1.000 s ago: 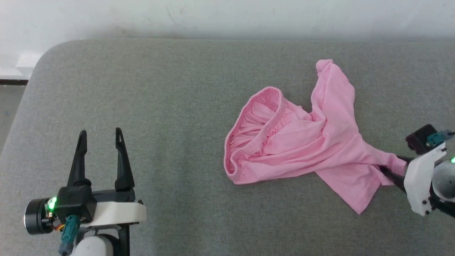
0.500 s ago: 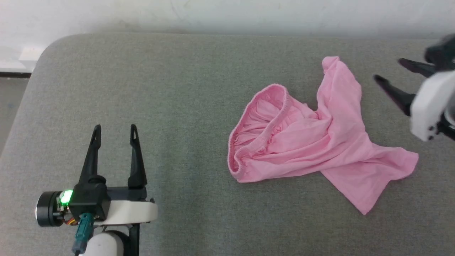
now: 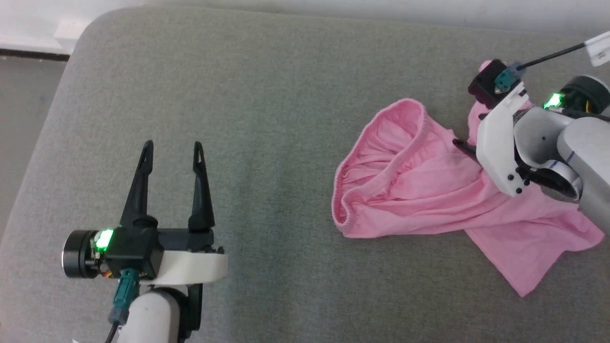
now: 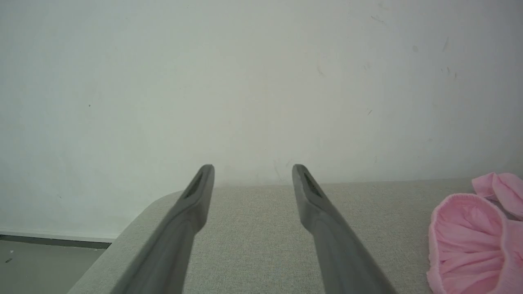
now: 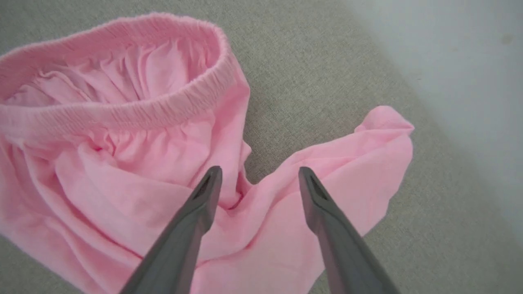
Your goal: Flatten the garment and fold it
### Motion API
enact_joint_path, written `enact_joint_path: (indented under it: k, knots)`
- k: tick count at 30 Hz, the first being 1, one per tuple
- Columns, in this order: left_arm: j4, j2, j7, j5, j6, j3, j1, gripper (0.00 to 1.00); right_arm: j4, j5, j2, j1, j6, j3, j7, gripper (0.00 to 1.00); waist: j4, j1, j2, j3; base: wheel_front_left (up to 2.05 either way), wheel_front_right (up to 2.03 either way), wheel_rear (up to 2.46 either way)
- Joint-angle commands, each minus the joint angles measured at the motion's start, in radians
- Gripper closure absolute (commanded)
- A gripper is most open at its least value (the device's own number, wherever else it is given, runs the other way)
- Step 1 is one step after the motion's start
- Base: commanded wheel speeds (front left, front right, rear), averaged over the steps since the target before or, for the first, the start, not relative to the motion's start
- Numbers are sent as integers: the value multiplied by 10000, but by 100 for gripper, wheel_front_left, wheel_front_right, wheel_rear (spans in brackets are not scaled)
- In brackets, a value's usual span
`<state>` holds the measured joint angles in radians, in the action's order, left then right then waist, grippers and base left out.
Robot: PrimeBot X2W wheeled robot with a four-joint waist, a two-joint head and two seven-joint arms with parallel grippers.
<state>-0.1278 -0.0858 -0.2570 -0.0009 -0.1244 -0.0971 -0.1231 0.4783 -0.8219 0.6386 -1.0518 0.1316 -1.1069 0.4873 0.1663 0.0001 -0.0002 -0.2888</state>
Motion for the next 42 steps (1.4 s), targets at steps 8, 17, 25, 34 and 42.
enact_joint_path:
  k: [8, 17, 25, 34, 42]
  knots:
    - [103, 158, -47, -131, -86, -224, -419, 0, 1148, -228, -241, -111, -9, -1213, -56, 100, 507, -1, 2, -644, 0, 0, 0]
    - [208, 173, -47, -138, -99, -100, -323, 0, 984, -771, 108, -1077, -9, -1170, -1992, 100, 349, -1, 2, -525, 0, 0, 0]
    - [131, 221, -47, -142, 19, -370, -644, 0, 2708, -973, 192, -2019, -9, -339, -3165, 100, 629, -1, 2, -954, 0, 0, 0]
    - [202, 278, -47, -153, 78, -732, -996, 0, 7061, -320, -638, -1917, -9, 487, -4284, 100, 1054, -1, 2, -1424, 0, 0, 0]
    - [355, 27, -47, -24, 138, -676, -1006, 0, 7681, 215, -1315, -1823, -9, 556, -6569, 0, 558, -1, 2, -775, 0, 0, 0]
